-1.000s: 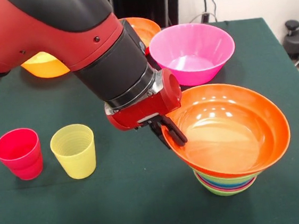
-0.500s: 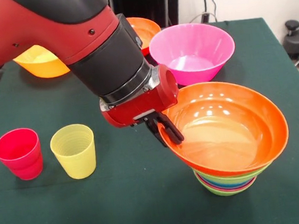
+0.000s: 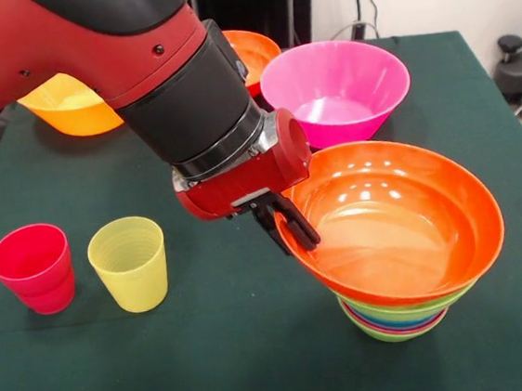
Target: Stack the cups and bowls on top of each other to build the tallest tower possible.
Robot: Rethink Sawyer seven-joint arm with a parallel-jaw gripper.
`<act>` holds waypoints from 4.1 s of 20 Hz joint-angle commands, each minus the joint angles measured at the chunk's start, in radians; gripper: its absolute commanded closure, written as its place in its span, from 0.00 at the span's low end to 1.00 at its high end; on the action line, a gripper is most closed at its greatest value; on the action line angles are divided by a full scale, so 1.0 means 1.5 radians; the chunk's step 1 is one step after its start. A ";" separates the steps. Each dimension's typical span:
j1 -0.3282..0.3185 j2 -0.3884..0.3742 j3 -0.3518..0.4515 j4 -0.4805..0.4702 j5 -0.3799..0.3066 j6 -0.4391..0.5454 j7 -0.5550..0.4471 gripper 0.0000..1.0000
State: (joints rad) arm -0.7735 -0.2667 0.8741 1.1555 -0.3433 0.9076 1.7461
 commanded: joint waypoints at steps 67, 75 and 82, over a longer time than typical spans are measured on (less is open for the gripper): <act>0.012 -0.005 -0.012 0.027 -0.024 0.027 -0.136 1.00; 0.011 -0.001 -0.010 0.026 -0.024 0.024 -0.139 1.00; 0.010 0.006 -0.005 0.028 -0.024 0.016 -0.144 1.00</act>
State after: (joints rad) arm -0.7724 -0.2669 0.8742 1.1691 -0.3432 0.9078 1.7461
